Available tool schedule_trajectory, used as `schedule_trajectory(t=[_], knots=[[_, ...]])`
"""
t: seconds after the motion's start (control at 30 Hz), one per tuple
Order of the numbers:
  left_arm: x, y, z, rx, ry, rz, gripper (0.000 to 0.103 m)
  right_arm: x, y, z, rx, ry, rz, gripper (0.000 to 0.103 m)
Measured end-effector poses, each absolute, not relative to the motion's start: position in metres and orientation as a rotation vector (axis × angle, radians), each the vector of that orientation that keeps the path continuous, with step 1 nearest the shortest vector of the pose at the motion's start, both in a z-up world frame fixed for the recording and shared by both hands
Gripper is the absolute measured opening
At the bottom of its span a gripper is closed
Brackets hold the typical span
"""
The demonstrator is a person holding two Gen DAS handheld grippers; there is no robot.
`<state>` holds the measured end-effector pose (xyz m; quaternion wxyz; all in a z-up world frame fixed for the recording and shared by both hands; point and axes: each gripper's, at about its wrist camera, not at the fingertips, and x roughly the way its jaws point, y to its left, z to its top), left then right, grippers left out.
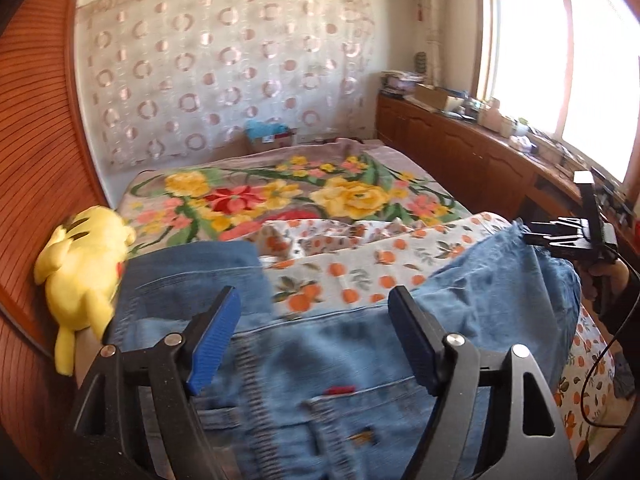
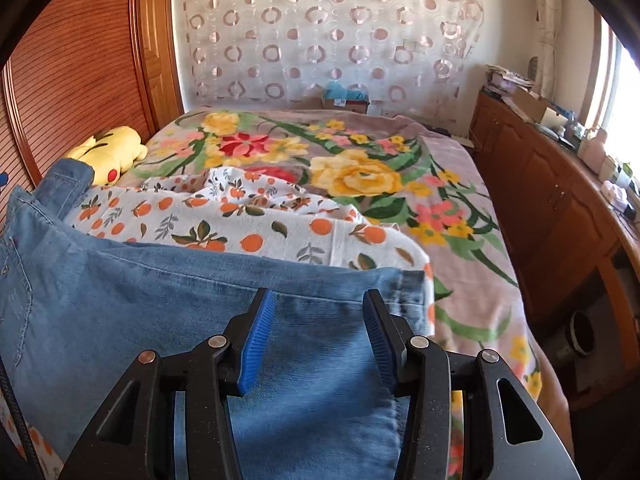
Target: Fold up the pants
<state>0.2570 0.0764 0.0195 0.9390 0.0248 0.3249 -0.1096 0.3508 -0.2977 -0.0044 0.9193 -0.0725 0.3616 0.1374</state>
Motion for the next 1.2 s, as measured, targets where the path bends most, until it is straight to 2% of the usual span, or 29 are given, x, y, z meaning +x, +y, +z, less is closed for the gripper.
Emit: schedule_trajectory(t=[0.2,0.57,0.9,1.2], knots=[[0.276,0.026,0.002,0.107,0.703,-0.316,0.081,0.380,-0.310,-0.026,-0.139,0.820,0.227,0.048],[0.293,-0.035,-0.039,0.203,0.830,-0.418,0.082,0.377,-0.300,-0.037,-0.149,0.783,0.225,0.049],[0.304,-0.038,-0.062,0.281,0.875,-0.340,0.079,0.377,-0.295,-0.038,-0.161,0.781,0.219,0.049],[0.314,-0.024,-0.079,0.181,0.923,-0.350,0.080,0.377,-0.294,-0.039,-0.163,0.782,0.219,0.049]])
